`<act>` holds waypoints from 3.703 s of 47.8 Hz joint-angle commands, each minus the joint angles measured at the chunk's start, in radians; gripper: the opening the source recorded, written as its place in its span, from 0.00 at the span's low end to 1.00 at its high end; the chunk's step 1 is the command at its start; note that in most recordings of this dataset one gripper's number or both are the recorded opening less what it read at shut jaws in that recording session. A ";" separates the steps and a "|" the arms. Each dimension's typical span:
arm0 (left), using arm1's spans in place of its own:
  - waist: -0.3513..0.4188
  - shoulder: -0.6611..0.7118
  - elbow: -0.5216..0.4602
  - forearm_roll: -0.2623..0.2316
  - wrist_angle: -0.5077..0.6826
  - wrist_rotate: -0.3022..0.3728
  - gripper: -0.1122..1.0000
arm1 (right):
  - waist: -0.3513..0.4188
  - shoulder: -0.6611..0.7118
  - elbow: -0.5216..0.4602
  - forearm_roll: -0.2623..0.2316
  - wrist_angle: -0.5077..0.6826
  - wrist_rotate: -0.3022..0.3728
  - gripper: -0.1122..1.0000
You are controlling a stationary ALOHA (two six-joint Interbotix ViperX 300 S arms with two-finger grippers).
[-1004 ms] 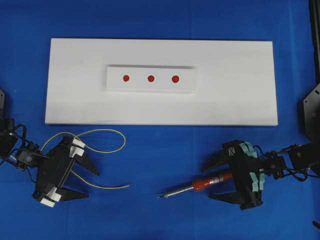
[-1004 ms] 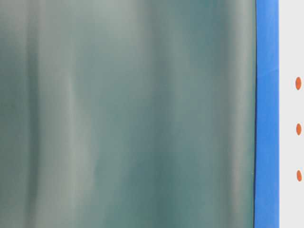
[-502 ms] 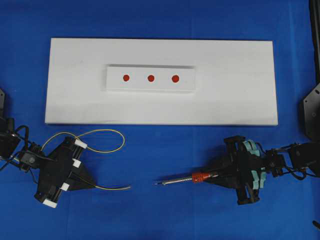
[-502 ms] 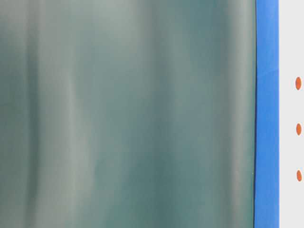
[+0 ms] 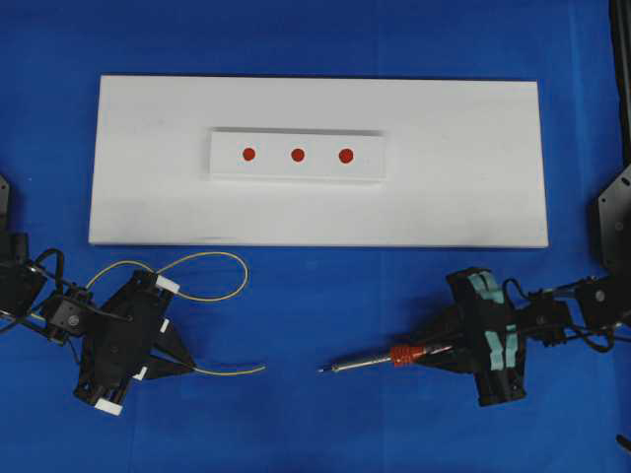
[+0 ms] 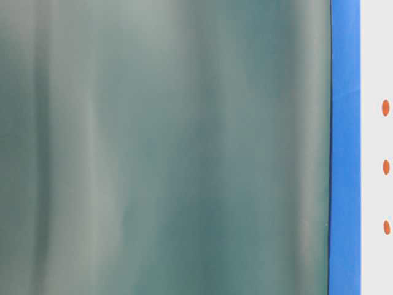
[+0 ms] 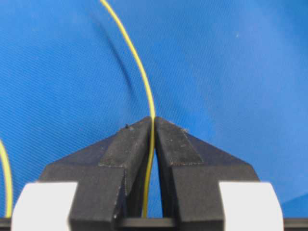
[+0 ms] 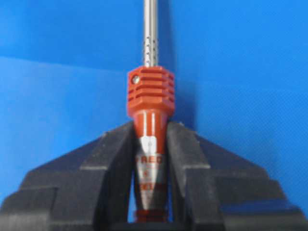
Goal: Touch the tip of the soldering iron to the tip of the solder at the mark.
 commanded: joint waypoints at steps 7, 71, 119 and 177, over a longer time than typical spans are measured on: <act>0.003 -0.167 -0.112 0.000 0.325 -0.012 0.12 | -0.064 -0.202 -0.054 -0.002 0.281 -0.038 0.16; 0.528 -0.324 -0.299 0.005 0.813 0.060 0.12 | -0.704 -0.410 -0.235 -0.215 0.867 -0.098 0.16; 0.603 -0.287 -0.207 0.003 0.793 0.031 0.12 | -0.746 -0.387 -0.255 -0.236 0.874 -0.095 0.16; 0.598 -0.256 -0.158 0.003 0.738 -0.009 0.12 | -0.719 -0.075 -0.549 -0.253 0.979 -0.103 0.16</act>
